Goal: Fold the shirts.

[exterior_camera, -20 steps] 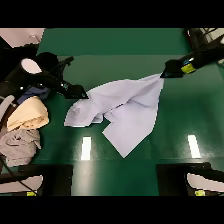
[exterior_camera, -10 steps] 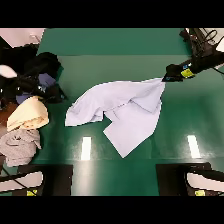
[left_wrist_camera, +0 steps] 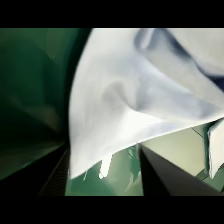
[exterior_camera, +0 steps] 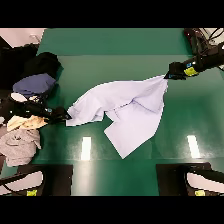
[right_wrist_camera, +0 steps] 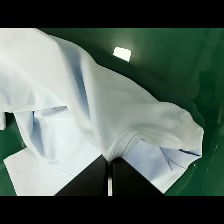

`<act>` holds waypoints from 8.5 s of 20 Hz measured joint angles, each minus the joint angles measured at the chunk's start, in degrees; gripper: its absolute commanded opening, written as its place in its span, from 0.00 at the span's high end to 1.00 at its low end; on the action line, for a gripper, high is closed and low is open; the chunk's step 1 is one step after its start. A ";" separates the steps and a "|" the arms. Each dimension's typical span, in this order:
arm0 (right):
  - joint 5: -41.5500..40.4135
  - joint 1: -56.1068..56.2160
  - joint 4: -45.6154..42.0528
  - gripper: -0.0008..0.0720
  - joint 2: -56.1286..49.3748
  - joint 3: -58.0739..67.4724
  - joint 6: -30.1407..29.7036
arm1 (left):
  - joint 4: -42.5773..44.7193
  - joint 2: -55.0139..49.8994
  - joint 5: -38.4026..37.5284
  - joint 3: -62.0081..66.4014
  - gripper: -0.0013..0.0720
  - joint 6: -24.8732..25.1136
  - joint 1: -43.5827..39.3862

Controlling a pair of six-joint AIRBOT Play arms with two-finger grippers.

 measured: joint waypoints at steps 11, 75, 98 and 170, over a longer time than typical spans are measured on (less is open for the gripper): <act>0.11 0.00 -0.04 0.97 0.02 0.00 0.00 | 0.55 0.24 3.19 0.46 0.95 -1.31 -5.92; -4.66 -10.86 -5.53 0.68 -3.78 7.72 1.05 | 1.11 0.90 -7.48 14.82 0.33 0.37 4.57; 4.35 -17.57 -5.97 0.55 4.02 -11.19 -1.97 | 2.21 13.40 1.03 -12.35 0.95 -0.22 -5.01; -28.65 -7.91 -12.68 0.97 -17.40 5.55 4.11 | -2.03 -10.78 34.64 30.71 0.95 -0.76 -5.38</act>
